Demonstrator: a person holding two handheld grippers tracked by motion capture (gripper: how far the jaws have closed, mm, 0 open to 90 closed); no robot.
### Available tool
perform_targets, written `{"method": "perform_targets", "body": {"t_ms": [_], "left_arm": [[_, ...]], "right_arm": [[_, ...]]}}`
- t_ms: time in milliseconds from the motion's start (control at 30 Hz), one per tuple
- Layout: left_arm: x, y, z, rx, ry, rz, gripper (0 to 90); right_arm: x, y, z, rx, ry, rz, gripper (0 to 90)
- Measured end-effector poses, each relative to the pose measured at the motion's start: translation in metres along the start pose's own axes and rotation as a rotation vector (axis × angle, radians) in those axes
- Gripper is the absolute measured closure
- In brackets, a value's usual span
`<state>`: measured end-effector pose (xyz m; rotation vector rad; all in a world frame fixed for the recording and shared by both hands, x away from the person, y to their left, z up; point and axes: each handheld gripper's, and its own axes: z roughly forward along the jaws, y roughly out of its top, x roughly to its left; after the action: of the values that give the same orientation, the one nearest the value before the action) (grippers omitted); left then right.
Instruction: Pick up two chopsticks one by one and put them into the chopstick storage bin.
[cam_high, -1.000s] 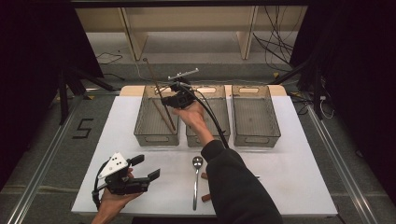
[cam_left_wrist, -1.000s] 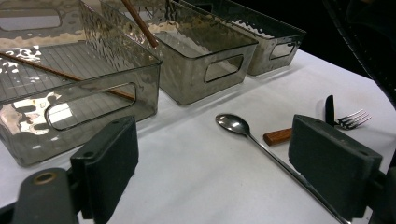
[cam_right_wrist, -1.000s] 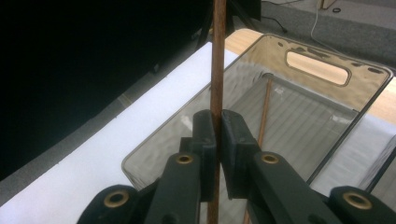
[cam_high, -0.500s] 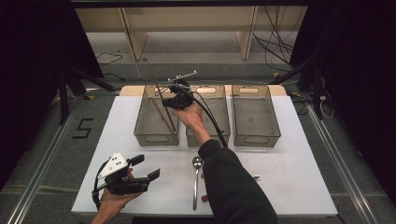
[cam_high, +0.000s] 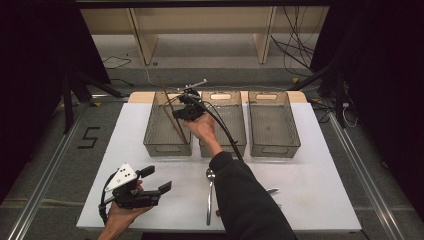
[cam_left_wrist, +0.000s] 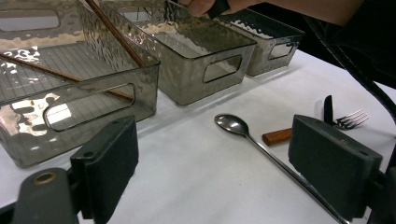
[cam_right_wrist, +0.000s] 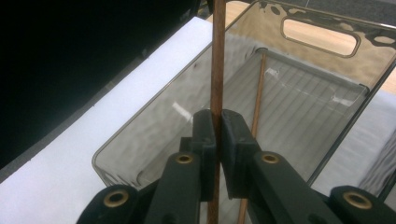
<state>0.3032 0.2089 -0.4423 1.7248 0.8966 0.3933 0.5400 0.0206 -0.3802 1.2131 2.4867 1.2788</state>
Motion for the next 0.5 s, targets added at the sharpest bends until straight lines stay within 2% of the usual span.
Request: {"method": "perform_targets", "body": {"t_ms": [200,333,500], "left_arm": [[-0.0004,-0.0001,0.0003,-0.001,-0.001,-0.002,15.7],[-0.0002,0.0000,0.0001,-0.002,0.000,0.000,15.7],[-0.0003,-0.0001,0.0002,-0.001,0.000,-0.002,15.7]], "right_arm": [[0.0009,-0.0031,0.0051,0.033,-0.010,0.001,85.2],[-0.0015,-0.0051,0.0080,0.052,-0.017,0.021,84.2],[-0.0034,-0.0053,0.0068,0.063,-0.015,0.039,75.2]]}}
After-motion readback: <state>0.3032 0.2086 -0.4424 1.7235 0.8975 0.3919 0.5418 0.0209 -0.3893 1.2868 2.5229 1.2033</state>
